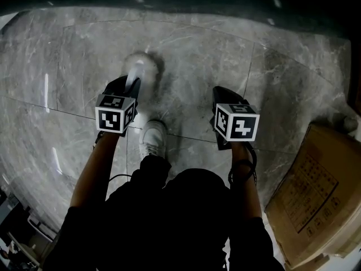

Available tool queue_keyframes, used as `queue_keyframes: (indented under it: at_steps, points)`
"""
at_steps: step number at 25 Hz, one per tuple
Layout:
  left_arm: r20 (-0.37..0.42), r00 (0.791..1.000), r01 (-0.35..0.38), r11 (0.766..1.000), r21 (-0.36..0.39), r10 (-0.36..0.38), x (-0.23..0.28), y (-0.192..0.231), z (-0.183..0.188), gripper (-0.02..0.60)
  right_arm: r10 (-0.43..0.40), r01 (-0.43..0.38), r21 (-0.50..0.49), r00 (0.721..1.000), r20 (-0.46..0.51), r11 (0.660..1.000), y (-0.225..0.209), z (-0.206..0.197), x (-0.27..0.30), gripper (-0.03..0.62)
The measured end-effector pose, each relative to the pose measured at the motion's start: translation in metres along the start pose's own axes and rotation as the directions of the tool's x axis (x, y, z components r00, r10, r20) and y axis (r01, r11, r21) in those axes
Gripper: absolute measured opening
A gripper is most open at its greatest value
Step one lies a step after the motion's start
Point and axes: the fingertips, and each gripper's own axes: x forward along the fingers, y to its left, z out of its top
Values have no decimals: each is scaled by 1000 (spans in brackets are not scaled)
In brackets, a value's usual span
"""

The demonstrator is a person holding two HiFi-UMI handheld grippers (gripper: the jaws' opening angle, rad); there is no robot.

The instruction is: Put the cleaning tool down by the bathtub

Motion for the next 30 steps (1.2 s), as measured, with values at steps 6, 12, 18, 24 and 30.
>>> queue_keyframes:
  at_steps: [6,12,18,24,30]
  points:
    - [-8,1000,15,1000,10,-15,6,-4,3,89,12,-12,11,999,-48,1000,3,-9,9,23]
    - [-3,1000,18,1000,6,-18,8,-2,4,89,15,-14,20,998,-63,1000,1,-14,13,23]
    - [9,1000,26,1000,0,-26,8,-3,5,89,17,-16,26,998,-57,1000,2,-14,12,23]
    - [35,999,17,1000,18,-18,8,1,4,90,10,-10,0,1000,-21,1000,3,-8,9,23]
    - [55,998,25,999,21,-26,3,2,4,137,31,-33,32,999,43,999,6,3,1,23]
